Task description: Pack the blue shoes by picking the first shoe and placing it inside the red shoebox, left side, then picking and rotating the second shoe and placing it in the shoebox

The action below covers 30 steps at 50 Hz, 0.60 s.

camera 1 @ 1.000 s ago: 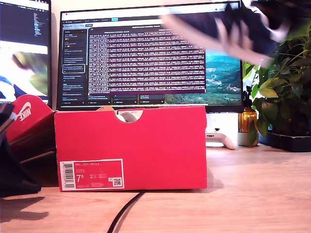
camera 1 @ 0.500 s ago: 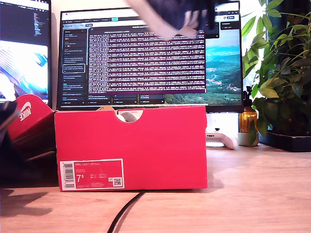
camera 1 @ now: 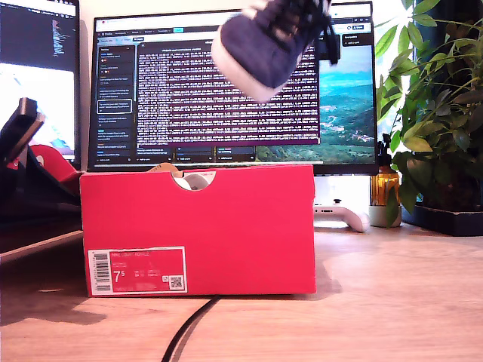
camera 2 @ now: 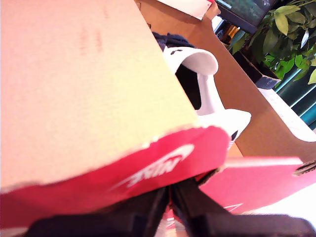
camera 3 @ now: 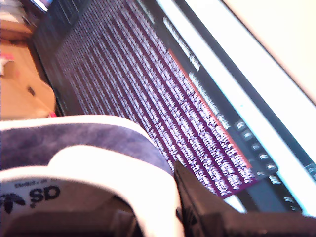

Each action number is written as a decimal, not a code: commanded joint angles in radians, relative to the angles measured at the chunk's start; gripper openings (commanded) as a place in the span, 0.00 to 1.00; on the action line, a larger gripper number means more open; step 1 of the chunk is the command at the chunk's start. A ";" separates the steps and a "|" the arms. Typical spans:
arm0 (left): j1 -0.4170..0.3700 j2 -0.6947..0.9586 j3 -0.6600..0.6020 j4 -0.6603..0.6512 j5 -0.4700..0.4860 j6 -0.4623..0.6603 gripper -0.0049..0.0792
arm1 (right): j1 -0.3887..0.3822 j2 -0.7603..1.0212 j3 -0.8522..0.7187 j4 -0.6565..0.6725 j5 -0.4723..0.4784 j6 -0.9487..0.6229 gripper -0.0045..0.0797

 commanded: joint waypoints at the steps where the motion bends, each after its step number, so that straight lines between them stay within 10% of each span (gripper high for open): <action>1: -0.002 0.003 0.038 0.025 -0.003 -0.003 0.03 | 0.022 0.025 0.028 0.024 -0.005 -0.008 0.04; 30: -0.002 0.003 0.038 0.024 -0.003 -0.004 0.03 | 0.055 0.192 0.028 -0.073 0.002 -0.140 0.04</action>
